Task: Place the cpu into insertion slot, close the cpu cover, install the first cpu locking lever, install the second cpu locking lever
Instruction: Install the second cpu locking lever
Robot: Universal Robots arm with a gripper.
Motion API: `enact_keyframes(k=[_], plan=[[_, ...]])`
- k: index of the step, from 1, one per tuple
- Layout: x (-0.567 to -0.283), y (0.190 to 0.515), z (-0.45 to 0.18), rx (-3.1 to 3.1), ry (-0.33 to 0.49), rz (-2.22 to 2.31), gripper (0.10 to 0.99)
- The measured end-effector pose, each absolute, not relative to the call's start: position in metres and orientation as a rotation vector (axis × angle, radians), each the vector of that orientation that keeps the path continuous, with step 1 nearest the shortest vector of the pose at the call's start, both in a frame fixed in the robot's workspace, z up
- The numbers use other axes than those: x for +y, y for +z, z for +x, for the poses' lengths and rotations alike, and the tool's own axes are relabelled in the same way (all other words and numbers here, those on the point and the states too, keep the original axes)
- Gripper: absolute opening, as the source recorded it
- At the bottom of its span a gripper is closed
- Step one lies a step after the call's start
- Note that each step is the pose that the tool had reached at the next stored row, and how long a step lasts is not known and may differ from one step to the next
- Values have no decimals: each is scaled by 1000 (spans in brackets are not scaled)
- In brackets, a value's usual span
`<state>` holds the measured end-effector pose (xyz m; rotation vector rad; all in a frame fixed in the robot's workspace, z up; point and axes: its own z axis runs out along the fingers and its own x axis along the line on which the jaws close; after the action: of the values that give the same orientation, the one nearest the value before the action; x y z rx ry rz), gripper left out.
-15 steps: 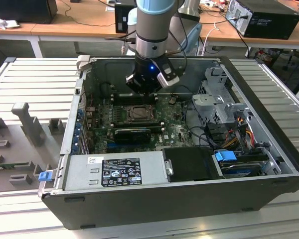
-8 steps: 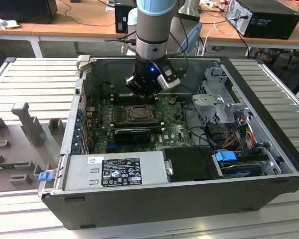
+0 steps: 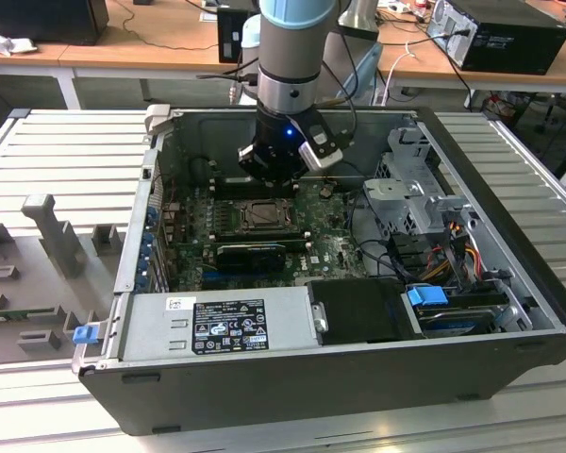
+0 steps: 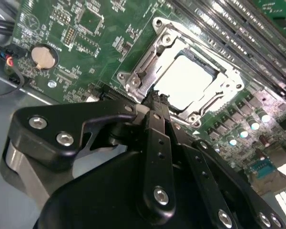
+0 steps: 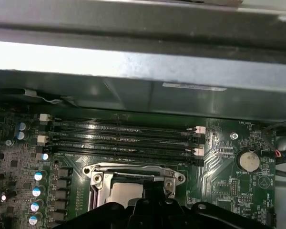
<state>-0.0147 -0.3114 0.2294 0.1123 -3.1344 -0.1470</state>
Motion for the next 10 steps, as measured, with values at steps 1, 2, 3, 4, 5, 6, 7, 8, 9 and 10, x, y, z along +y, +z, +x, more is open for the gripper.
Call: enact_keyframes(k=[1,2,3,4,5,6,7,8,9,10], plan=[[-311,234,-15,-3134,-147,112,106],[-312,244,-15,-3134,-147,113,106],[-314,244,-15,-3135,-148,113,106],[-317,244,-15,-3134,-148,113,106],[-323,244,-15,-3134,-149,113,106],[-333,244,-15,-3134,-149,112,106],[-339,244,-15,-3134,-149,112,106],[-343,244,-15,-3134,-149,113,106],[-349,244,-15,-3134,-149,113,106],[-354,244,-15,-3134,-149,112,106]])
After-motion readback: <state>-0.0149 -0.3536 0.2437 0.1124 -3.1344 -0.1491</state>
